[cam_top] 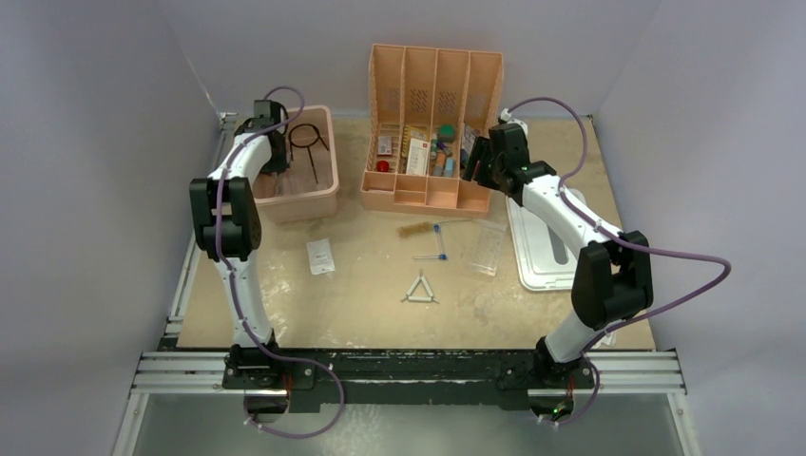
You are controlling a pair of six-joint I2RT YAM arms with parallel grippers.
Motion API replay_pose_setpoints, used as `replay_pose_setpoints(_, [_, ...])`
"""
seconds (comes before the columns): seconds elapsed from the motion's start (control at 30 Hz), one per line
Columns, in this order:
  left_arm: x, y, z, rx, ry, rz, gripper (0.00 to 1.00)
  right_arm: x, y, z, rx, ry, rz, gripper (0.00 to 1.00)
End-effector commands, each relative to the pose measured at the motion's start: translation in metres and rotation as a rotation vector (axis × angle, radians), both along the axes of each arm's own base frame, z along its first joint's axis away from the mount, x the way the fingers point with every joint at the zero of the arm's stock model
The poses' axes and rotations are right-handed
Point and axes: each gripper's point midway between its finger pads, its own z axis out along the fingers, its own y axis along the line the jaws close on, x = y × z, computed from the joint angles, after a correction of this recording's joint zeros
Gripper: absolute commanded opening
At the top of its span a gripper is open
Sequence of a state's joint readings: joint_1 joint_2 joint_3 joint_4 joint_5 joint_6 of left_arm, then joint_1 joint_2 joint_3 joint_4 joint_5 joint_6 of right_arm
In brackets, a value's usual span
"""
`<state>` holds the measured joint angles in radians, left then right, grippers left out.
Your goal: Organize the chemistry lab equipment
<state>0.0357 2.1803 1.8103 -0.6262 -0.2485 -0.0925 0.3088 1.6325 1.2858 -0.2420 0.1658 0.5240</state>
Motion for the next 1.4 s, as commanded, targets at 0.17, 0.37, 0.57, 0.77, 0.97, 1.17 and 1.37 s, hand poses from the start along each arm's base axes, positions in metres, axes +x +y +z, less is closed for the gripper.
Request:
replay_pose_setpoints(0.17, [0.02,0.004,0.048,-0.01,-0.131,0.02,0.25,0.008,0.002,0.022,0.017,-0.064,-0.015,0.67])
replay_pose_setpoints(0.37, [0.021,-0.012,0.104,-0.093,-0.248,-0.01,0.29,0.009,0.002,0.026,0.014,-0.082,-0.006,0.68])
replay_pose_setpoints(0.57, [0.007,-0.046,0.153,-0.272,-0.367,-0.064,0.39,0.008,0.007,0.029,0.013,-0.094,0.042,0.69])
replay_pose_setpoints(0.77, [-0.021,-0.094,0.201,-0.415,-0.492,-0.223,0.55,0.004,0.021,0.029,0.011,-0.087,0.143,0.71])
replay_pose_setpoints(0.97, [-0.045,-0.166,0.236,-0.469,-0.586,-0.402,0.68,-0.008,0.038,0.02,-0.041,-0.061,0.227,0.72])
replay_pose_setpoints(1.17, [-0.073,-0.225,0.244,-0.563,-0.615,-0.513,0.7,-0.027,0.063,0.0,-0.12,-0.009,0.316,0.72])
replay_pose_setpoints(1.37, [-0.106,-0.277,0.217,-0.717,-0.58,-0.589,0.69,-0.043,0.075,-0.024,-0.079,0.068,0.31,0.69])
